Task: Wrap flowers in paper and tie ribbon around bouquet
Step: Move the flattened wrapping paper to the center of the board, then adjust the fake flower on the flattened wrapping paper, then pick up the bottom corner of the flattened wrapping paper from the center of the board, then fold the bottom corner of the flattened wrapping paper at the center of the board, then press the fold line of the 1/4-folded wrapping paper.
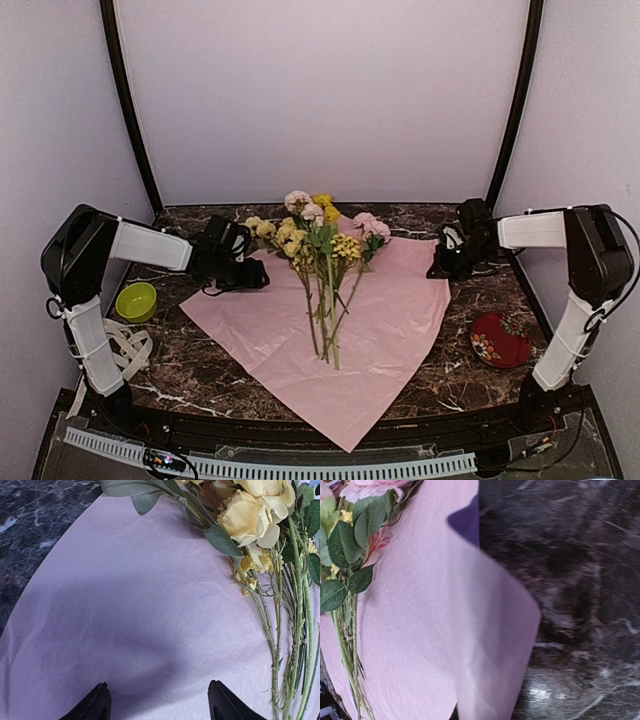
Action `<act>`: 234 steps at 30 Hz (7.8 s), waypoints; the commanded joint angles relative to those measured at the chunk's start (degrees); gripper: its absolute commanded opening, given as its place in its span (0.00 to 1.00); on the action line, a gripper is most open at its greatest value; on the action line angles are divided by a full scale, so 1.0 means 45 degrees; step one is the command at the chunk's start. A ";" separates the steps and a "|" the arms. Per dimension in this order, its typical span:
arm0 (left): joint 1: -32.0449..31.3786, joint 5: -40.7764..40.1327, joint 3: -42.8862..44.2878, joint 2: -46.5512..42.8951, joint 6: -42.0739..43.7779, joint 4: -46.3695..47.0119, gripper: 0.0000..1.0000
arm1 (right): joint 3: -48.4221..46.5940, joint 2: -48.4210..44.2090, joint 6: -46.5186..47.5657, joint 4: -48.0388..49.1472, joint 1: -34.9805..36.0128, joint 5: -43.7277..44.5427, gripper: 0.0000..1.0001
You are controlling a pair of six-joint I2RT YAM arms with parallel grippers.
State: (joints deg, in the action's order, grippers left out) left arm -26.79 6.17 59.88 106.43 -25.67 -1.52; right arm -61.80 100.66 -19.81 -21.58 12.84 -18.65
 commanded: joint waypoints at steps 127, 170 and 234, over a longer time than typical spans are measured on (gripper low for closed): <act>-0.6039 0.3761 -0.1344 -0.2340 1.0023 -0.0488 0.00 | 0.0076 -0.3324 0.3695 -0.2260 0.5465 -0.5808 0.71; -0.5532 0.2280 -0.3893 -0.4185 0.6093 -0.0561 0.41 | 0.2561 -0.3719 0.0786 0.0005 0.7167 -0.0426 0.00; -0.7214 -0.1114 -0.2817 -0.1406 0.6193 -0.0616 0.32 | 0.0322 -0.3786 0.1442 -0.4027 0.6027 0.2885 0.48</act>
State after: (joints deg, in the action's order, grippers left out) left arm -59.40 1.08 49.32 99.31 2.35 -1.34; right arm -57.98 89.21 -13.93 -35.29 39.79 -9.17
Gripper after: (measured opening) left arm 0.321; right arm 0.444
